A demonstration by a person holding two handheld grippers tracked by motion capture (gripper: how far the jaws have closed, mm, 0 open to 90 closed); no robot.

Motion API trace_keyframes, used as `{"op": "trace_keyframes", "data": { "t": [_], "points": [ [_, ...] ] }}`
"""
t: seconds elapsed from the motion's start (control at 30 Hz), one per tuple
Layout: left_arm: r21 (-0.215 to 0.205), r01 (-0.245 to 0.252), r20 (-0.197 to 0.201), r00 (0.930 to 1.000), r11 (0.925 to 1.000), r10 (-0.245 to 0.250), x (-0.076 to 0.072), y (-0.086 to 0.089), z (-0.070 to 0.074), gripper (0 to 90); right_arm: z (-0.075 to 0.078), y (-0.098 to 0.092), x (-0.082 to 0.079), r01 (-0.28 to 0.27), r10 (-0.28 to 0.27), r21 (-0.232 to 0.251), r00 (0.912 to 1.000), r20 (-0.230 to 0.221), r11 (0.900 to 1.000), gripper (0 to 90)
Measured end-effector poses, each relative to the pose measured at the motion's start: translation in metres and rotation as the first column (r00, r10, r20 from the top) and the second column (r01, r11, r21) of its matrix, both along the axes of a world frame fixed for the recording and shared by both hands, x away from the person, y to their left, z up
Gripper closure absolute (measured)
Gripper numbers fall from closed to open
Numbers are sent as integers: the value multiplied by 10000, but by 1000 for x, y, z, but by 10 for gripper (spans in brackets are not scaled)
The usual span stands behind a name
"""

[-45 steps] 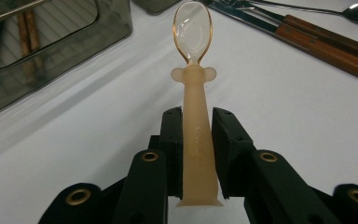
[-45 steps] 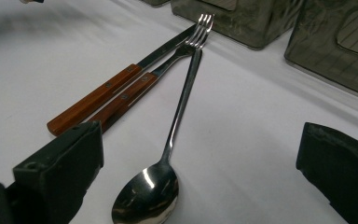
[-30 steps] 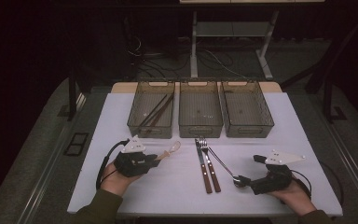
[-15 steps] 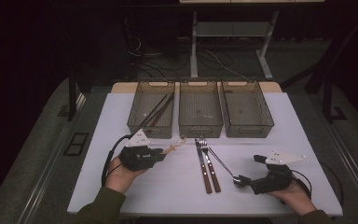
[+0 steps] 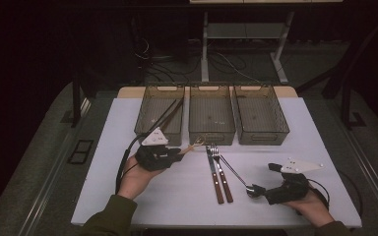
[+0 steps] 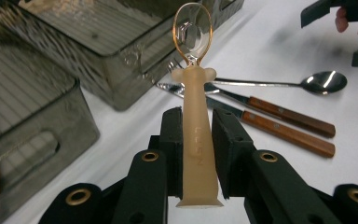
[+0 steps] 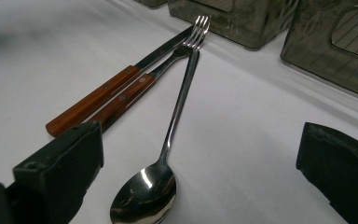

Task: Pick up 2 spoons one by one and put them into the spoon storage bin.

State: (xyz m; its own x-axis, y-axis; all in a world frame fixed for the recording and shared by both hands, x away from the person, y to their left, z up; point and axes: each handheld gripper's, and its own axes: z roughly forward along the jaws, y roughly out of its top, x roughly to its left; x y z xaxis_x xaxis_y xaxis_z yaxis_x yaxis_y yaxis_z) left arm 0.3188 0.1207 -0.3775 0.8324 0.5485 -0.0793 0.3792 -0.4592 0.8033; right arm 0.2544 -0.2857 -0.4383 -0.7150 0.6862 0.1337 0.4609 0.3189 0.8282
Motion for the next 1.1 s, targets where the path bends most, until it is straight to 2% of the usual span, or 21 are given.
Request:
{"op": "trace_keyframes", "data": {
  "t": [0.37, 0.83, 0.93, 0.97, 1.1],
  "points": [
    [-142, 46, 87, 10000, 9999, -45, 20, -17, 4, 739, 0, -1, 0, 18, -18, 45, 10000, -20, 10000, 8],
    [-213, 52, 280, 9996, 9998, -46, 36, -39, 9, 739, 1, -2, 0, 49, -50, 102, 10000, 7, 9999, 8],
    [-303, 11, 334, 9994, 9995, -1, 42, -44, 12, 739, 2, -2, -2, 78, -75, 201, 9998, -161, 9998, 8],
    [-315, -31, 327, 9995, 9995, 42, 43, -45, 13, 739, 1, -2, -1, 50, -49, 188, 10000, -32, 9998, 8],
    [-303, -59, 384, 9992, 9995, 71, 53, -52, 16, 739, 2, -3, -1, 31, -31, 207, 10000, 4, 9998, 8]
  ]
}}
